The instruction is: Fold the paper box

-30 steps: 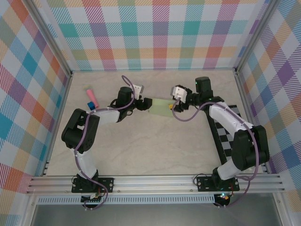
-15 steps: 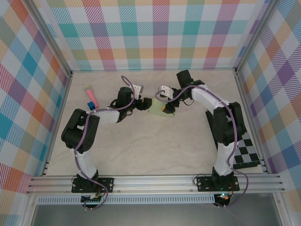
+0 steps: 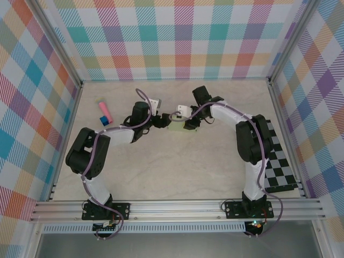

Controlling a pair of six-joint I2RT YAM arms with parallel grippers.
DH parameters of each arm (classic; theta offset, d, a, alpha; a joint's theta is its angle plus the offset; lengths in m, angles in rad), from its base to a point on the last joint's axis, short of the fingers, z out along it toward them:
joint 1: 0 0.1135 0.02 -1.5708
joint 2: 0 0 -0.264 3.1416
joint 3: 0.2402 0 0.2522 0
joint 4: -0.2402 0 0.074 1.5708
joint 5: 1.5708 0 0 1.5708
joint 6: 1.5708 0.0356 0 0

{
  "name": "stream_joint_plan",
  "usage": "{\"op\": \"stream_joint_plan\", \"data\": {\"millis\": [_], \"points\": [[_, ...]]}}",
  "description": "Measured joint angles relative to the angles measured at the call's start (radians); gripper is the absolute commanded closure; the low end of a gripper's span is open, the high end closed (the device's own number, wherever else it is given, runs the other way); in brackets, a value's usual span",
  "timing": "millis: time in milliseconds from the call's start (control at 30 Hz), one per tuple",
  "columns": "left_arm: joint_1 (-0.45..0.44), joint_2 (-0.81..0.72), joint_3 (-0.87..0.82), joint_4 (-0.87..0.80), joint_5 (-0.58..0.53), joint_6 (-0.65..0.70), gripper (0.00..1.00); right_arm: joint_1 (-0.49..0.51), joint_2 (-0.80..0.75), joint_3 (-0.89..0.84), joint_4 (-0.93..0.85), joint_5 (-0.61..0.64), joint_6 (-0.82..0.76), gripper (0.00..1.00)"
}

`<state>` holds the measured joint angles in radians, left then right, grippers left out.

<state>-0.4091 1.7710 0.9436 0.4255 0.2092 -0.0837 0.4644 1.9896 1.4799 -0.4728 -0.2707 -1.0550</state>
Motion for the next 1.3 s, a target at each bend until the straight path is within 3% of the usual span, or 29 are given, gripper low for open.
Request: {"op": "stream_joint_plan", "data": {"millis": [300, 367, 400, 433, 467, 500, 600, 800, 933, 1167, 1300], "points": [[0.106, -0.172, -0.091, -0.013, -0.079, -0.114, 0.13, 0.094, -0.151, -0.332, 0.422, 0.177, -0.221, 0.47], [0.128, -0.214, -0.088, -0.031, -0.120, -0.114, 0.13, 0.122, -0.151, -0.378, 0.497, 0.219, -0.254, 0.29], [0.138, -0.231, -0.085, -0.040, -0.145, -0.113, 0.13, 0.138, -0.151, -0.414, 0.542, 0.239, -0.271, 0.27], [0.146, -0.243, -0.079, -0.059, -0.172, -0.107, 0.01, 0.148, -0.151, -0.444, 0.569, 0.253, -0.274, 0.22], [0.155, -0.251, -0.073, -0.073, -0.193, -0.097, 0.00, 0.156, -0.152, -0.472, 0.586, 0.263, -0.272, 0.16], [0.167, -0.257, -0.063, -0.101, -0.219, -0.092, 0.00, 0.166, -0.157, -0.499, 0.589, 0.266, -0.268, 0.01], [0.196, -0.266, -0.044, -0.166, -0.303, -0.069, 0.00, 0.170, -0.234, -0.534, 0.603, 0.257, -0.220, 0.00], [0.227, -0.285, -0.048, -0.217, -0.414, 0.030, 0.00, 0.131, -0.521, -0.584, 0.575, 0.074, 0.007, 0.00], [0.255, -0.296, -0.094, -0.200, -0.389, 0.108, 0.00, 0.022, -0.705, -0.680, 0.683, -0.003, 0.268, 0.00], [0.290, -0.295, -0.279, -0.065, -0.351, 0.163, 0.00, -0.265, -0.879, -0.935, 0.875, 0.224, 0.765, 0.00], [0.290, -0.294, -0.325, 0.029, -0.333, 0.165, 0.00, -0.368, -0.896, -1.067, 0.901, 0.319, 0.908, 0.00]]}}
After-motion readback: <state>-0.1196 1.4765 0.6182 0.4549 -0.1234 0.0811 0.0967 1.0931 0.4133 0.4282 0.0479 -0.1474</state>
